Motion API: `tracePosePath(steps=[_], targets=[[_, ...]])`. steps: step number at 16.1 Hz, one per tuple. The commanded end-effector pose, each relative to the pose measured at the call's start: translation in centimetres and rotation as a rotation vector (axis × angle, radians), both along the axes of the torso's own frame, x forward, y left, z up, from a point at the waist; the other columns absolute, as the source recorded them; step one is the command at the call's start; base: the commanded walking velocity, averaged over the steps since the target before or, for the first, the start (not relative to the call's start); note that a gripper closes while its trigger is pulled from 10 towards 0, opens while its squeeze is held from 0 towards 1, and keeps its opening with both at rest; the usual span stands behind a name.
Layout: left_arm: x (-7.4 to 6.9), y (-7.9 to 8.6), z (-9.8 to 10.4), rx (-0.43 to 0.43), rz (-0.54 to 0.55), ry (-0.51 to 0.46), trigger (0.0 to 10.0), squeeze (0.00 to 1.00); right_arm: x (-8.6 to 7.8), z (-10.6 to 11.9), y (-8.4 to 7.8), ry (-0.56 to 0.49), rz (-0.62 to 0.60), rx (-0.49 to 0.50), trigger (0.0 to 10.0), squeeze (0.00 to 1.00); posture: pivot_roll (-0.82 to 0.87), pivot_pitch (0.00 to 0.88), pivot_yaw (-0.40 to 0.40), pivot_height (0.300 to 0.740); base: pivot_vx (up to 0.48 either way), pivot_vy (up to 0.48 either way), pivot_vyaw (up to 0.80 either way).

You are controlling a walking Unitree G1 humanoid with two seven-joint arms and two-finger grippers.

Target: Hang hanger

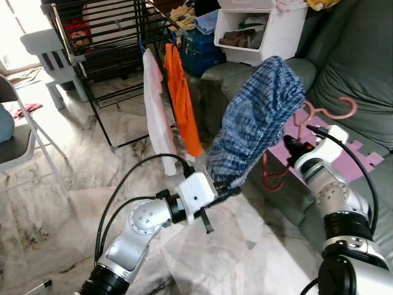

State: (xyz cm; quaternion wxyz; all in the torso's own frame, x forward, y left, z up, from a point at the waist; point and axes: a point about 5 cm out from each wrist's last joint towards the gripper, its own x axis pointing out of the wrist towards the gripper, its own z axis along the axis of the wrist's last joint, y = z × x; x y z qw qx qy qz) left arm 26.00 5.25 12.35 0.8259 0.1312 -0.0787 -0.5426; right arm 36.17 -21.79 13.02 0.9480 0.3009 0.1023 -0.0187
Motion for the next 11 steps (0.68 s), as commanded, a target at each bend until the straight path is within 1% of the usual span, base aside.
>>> tracePosePath(steps=[1, 2, 3, 4, 5, 6, 7, 8, 9, 10, 11], targets=[[-0.1, 0.3, 0.1, 0.028, -0.014, 0.006, 10.0, 0.0, 1.4, 3.8, 0.3, -0.121, -0.067, 0.077, 10.0, 0.0, -0.13, 0.0, 0.056, 0.74, 0.0, 0.0, 0.0], [-0.1, 0.7, -0.5, 0.08, -0.018, 0.006, 10.0, 0.0, 2.1, 5.1, 0.8, -0.16, -0.111, 0.128, 10.0, 0.0, -0.13, 0.0, 0.057, 0.74, 0.0, 0.0, 0.0], [-0.1, 0.8, -0.7, 0.095, -0.02, 0.007, 10.0, 0.0, 2.3, 5.4, 1.0, -0.166, -0.11, 0.133, 10.0, 0.0, -0.13, 0.0, 0.057, 0.74, 0.0, 0.0, 0.0], [-0.1, 0.9, -1.0, 0.101, -0.018, 0.022, 10.0, 0.0, 2.5, 5.7, 2.3, -0.173, -0.028, 0.016, 10.0, 0.0, -0.14, 0.0, 0.058, 0.74, 0.0, 0.0, 0.0], [-0.2, 0.8, -1.2, 0.108, -0.02, 0.03, 10.0, 0.0, 2.6, 5.6, 3.1, -0.164, 0.015, -0.088, 10.0, 0.0, -0.14, 0.0, 0.058, 0.74, 0.0, 0.0, 0.0], [-0.2, 0.5, -1.6, 0.118, -0.008, 0.048, 10.0, 0.0, 2.6, 5.6, 4.2, -0.167, 0.052, -0.321, 10.0, 0.0, -0.14, 0.0, 0.053, 0.74, 0.0, 0.0, 0.0], [-0.3, 0.2, -1.8, 0.115, -0.001, 0.057, 10.0, 0.0, 2.5, 5.8, 4.1, -0.191, 0.026, -0.405, 10.0, 0.0, -0.14, 0.0, 0.049, 0.74, 0.0, 0.0, 0.0], [-0.3, 0.1, -1.9, 0.113, 0.004, 0.063, 10.0, 0.0, 2.5, 5.9, 4.0, -0.197, 0.012, -0.411, 10.0, 0.0, -0.14, 0.0, 0.048, 0.74, 0.0, 0.0, 0.0], [-0.4, -0.1, -2.2, 0.12, 0.01, 0.071, 10.0, 0.0, 2.4, 6.3, 4.2, -0.24, 0.001, -0.475, 10.0, 0.0, -0.14, 0.0, 0.048, 0.74, 0.0, 0.0, 0.0], [-0.4, -0.2, -2.5, 0.123, 0.014, 0.08, 10.0, 0.0, 2.4, 6.4, 4.6, -0.265, 0.028, -0.523, 10.0, 0.0, -0.14, 0.0, 0.048, 0.74, 0.0, 0.0, 0.0], [-0.4, -0.7, -2.9, 0.119, 0.016, 0.1, 10.0, 0.0, 2.0, 6.2, 5.9, -0.323, 0.116, -0.616, 10.0, 0.0, -0.14, 0.0, 0.045, 0.74, 0.0, 0.0, 0.0]])
